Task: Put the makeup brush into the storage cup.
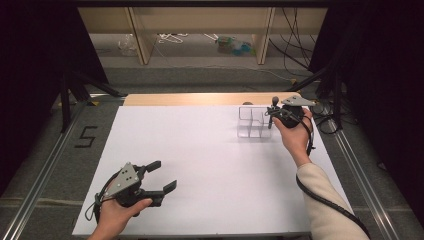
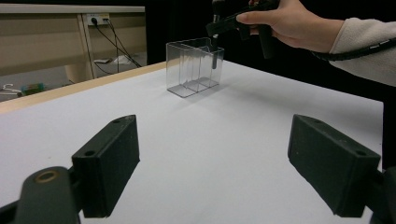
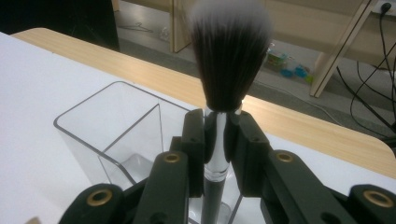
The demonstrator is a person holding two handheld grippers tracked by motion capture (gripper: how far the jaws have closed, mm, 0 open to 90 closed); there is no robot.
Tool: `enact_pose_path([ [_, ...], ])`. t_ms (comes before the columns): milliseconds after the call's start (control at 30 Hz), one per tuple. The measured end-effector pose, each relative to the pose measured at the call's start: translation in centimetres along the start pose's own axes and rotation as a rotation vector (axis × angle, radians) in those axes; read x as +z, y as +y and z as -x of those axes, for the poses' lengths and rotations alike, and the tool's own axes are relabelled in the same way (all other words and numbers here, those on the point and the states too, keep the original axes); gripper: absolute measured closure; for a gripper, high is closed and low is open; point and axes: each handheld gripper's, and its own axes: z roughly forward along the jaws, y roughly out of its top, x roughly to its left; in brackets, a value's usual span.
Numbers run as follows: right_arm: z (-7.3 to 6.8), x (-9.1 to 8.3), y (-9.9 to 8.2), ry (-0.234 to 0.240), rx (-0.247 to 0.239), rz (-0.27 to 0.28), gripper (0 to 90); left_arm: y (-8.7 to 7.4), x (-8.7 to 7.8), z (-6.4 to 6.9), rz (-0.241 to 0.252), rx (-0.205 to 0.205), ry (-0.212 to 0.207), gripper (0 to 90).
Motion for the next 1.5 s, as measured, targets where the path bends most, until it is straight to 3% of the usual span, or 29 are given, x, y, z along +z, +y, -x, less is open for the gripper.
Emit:
enact_pose_path([
  [900,0.0,0.3,-0.3,0.016,0.004,0.006,76.4,0.0,0.0,0.0,-0.003,-0.001,-0.003,16.4],
  [1000,0.0,0.2,-0.2,0.020,0.025,0.021,68.1,0.0,0.1,-0.1,-0.002,0.006,-0.009,16.4],
  [1033,-0.2,0.1,-0.2,0.039,0.057,0.027,63.9,0.0,0.1,-0.1,-0.002,0.007,-0.009,16.5],
  [1100,0.0,0.0,0.0,0.045,0.046,0.081,54.4,0.0,0.0,0.0,-0.002,0.002,-0.005,16.4],
  [1200,0.1,-0.2,0.3,0.047,0.019,0.120,36.0,0.0,0.0,0.0,-0.002,-0.001,-0.004,16.4],
  [1267,0.2,-0.5,0.5,0.040,0.012,0.109,27.3,0.0,0.0,0.0,-0.001,0.000,-0.004,16.4],
  [1300,0.3,-0.4,0.5,0.033,0.005,0.126,24.8,0.0,0.0,0.0,-0.002,0.000,-0.002,16.4],
  [1500,0.7,-0.7,0.3,0.062,-0.010,0.075,20.3,0.0,0.0,0.0,-0.002,-0.001,-0.001,16.4],
])
